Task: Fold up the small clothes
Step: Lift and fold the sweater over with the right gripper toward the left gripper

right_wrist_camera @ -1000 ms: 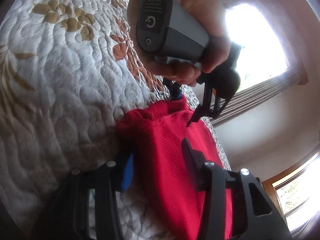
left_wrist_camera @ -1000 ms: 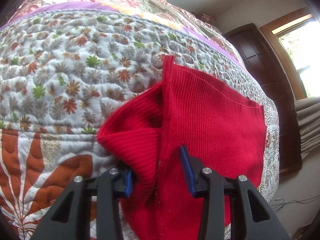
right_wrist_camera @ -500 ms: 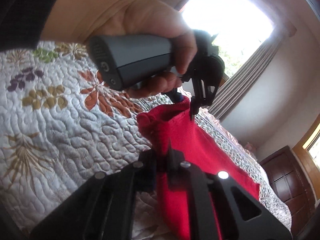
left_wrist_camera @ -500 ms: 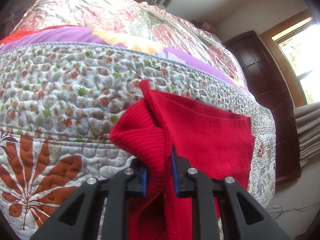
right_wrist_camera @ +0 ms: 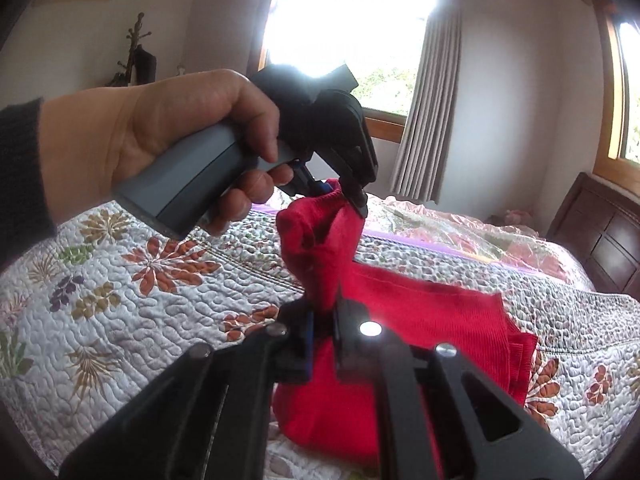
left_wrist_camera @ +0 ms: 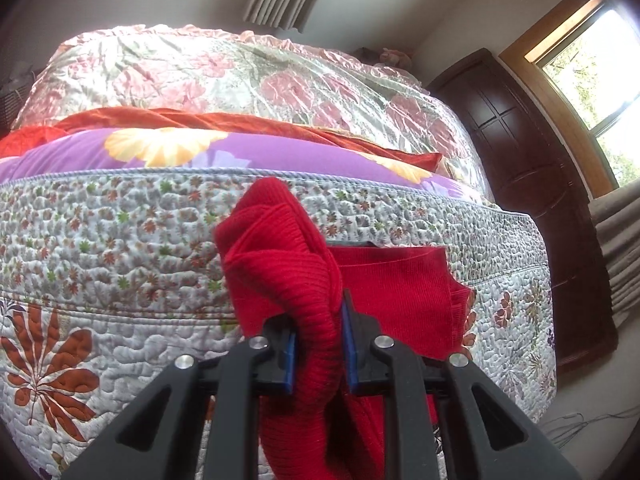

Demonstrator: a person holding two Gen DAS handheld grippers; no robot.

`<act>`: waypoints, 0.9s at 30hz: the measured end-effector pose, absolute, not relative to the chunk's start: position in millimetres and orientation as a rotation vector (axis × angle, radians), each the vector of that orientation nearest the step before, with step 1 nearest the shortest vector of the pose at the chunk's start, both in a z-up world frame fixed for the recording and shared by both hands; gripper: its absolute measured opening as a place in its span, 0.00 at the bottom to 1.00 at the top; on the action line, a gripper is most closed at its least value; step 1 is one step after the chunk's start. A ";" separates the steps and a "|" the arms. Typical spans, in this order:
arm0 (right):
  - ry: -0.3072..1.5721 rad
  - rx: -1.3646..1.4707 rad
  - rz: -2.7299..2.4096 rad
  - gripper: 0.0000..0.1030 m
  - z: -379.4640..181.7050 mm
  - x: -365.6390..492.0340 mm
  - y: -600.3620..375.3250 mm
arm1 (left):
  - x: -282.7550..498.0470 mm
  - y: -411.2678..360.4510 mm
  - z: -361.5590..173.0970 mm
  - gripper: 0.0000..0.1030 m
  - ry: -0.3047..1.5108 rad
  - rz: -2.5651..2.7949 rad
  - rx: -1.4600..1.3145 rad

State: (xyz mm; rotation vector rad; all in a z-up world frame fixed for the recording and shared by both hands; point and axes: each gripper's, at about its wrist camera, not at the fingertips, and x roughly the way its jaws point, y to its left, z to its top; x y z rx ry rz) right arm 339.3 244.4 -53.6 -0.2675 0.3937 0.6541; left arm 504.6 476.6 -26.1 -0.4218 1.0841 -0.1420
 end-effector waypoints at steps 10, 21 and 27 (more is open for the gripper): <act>0.464 -0.050 0.616 0.05 -71.3 369.9 144.4 | 539.7 365.6 -32.7 0.17 1.137 -0.123 -0.283; 0.578 0.221 0.594 0.05 -138.3 389.3 54.0 | 571.0 248.2 -92.0 0.17 1.240 -0.081 -0.069; 0.601 0.346 0.623 0.05 -158.4 390.1 30.7 | 572.8 225.0 -95.6 0.17 1.252 -0.031 0.027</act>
